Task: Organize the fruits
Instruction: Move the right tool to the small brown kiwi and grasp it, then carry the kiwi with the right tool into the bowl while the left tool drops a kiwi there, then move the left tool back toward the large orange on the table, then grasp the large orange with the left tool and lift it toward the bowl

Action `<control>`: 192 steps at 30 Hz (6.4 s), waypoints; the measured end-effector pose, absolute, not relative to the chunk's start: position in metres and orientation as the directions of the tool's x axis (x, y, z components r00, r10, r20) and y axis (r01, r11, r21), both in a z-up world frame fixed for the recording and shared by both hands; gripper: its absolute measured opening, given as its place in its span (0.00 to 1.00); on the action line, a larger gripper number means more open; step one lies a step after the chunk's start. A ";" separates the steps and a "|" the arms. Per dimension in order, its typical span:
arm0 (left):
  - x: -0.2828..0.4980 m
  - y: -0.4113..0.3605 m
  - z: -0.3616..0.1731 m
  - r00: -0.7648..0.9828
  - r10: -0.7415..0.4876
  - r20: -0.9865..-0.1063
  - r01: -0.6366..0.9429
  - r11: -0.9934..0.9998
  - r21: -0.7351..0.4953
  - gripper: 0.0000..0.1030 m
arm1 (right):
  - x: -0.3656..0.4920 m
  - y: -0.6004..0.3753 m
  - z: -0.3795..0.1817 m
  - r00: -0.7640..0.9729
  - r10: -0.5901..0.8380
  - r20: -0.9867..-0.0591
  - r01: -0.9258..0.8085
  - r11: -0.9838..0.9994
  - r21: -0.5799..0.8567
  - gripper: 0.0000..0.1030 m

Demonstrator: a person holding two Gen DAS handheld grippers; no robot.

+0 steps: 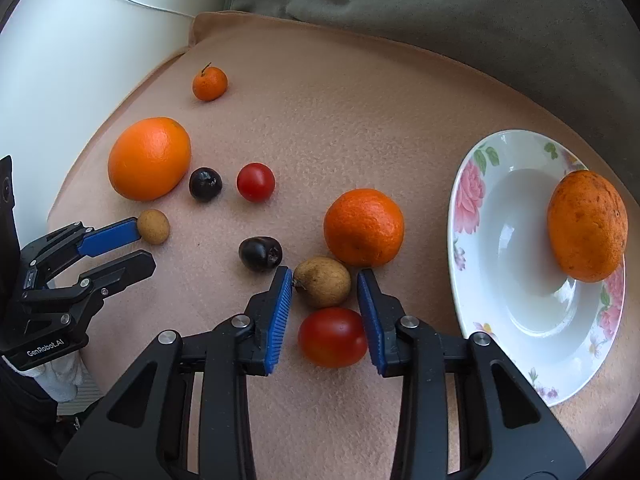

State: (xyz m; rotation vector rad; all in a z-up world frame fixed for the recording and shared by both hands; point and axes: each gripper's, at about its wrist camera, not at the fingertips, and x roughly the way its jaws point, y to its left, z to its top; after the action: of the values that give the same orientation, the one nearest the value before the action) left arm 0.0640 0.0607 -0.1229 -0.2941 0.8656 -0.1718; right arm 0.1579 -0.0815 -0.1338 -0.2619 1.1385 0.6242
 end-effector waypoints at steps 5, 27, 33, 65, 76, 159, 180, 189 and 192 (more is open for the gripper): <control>0.066 0.062 -0.124 0.636 -0.260 -0.727 0.023 0.948 -0.319 0.36 | 0.159 -0.080 -0.133 0.275 0.332 -0.902 -0.586 0.802 0.116 0.31; 0.062 0.067 -0.122 0.655 -0.249 -0.713 0.000 0.944 -0.330 0.24 | 0.148 -0.096 -0.118 0.310 0.384 -0.870 -0.570 0.807 0.153 0.31; 0.061 0.064 -0.115 0.666 -0.253 -0.702 0.011 0.944 -0.330 0.24 | 0.142 -0.107 -0.108 0.338 0.406 -0.849 -0.553 0.815 0.170 0.31; 0.120 -0.052 -0.068 0.648 -0.457 -0.609 0.311 0.889 -0.337 0.24 | 0.135 -0.250 -0.089 0.547 0.299 -0.782 -0.278 0.946 0.167 0.31; 0.137 -0.080 -0.078 0.615 -0.452 -0.646 0.349 0.891 -0.292 0.24 | 0.151 -0.262 -0.101 0.539 0.295 -0.789 -0.255 0.950 0.181 0.31; 0.043 0.095 -0.091 0.730 -0.147 -0.667 -0.032 0.968 -0.248 0.69 | 0.128 -0.159 -0.070 0.431 0.581 -0.690 -0.434 0.804 0.407 0.70; 0.072 0.125 -0.121 0.697 -0.213 -0.685 -0.066 0.932 -0.357 0.69 | 0.181 -0.017 -0.101 0.155 0.695 -0.702 -0.540 0.654 0.529 0.70; 0.079 0.136 -0.126 0.688 -0.248 -0.682 -0.083 0.907 -0.413 0.69 | 0.188 0.014 -0.117 0.067 0.709 -0.702 -0.537 0.619 0.573 0.70; 0.081 0.135 -0.126 0.685 -0.249 -0.685 -0.079 0.909 -0.410 0.69 | 0.189 0.020 -0.121 0.061 0.706 -0.706 -0.534 0.620 0.575 0.70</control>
State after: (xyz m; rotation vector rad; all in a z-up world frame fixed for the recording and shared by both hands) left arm 0.0806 0.1353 -0.1264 -0.4324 0.8173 -0.0986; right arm 0.1886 0.0197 -0.1213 0.1774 1.1811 0.9452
